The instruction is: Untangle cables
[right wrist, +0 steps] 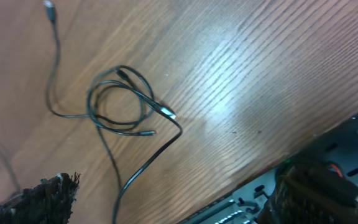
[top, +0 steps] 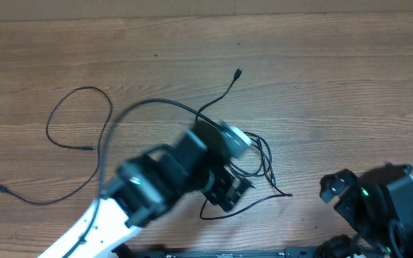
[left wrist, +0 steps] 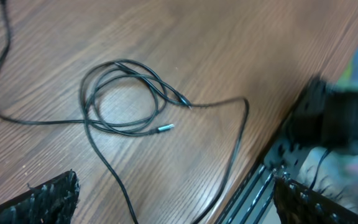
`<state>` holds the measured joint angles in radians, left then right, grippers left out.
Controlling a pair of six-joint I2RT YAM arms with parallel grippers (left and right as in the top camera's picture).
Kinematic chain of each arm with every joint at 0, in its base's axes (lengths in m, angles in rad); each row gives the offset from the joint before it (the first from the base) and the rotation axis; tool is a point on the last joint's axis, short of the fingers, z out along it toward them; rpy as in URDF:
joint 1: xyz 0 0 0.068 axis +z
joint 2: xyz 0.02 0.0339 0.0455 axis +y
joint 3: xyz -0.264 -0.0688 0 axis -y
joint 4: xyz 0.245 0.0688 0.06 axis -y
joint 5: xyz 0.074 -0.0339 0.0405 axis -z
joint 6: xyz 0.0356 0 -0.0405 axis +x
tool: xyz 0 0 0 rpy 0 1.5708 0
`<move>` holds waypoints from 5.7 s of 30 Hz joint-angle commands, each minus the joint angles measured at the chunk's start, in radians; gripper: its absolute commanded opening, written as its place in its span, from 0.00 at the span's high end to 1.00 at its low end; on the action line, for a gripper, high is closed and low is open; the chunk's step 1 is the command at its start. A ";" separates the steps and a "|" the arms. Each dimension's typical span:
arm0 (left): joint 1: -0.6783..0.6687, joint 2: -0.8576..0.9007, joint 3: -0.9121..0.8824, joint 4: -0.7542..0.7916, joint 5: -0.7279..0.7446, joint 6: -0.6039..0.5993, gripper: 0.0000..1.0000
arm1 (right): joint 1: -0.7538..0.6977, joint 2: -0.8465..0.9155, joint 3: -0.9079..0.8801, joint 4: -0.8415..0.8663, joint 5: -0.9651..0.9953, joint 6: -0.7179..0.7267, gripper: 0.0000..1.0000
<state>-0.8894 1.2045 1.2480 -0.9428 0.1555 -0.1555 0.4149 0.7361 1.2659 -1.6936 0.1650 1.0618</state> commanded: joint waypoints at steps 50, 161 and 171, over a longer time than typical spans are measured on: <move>0.927 0.258 0.925 -0.027 0.680 -0.178 0.96 | 0.005 -0.075 -0.004 0.060 0.007 0.042 0.00; 1.447 1.147 1.095 0.052 -0.598 -0.720 0.50 | 0.005 0.301 -0.004 0.146 -0.035 0.031 0.00; 1.468 1.127 1.101 -0.023 -0.150 -0.661 0.00 | 0.005 0.301 -0.004 0.164 -0.036 0.030 0.00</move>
<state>0.6029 2.3756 2.3299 -0.9573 -0.2226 -0.8543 0.4149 1.0416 1.2655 -1.5299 0.1299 1.0950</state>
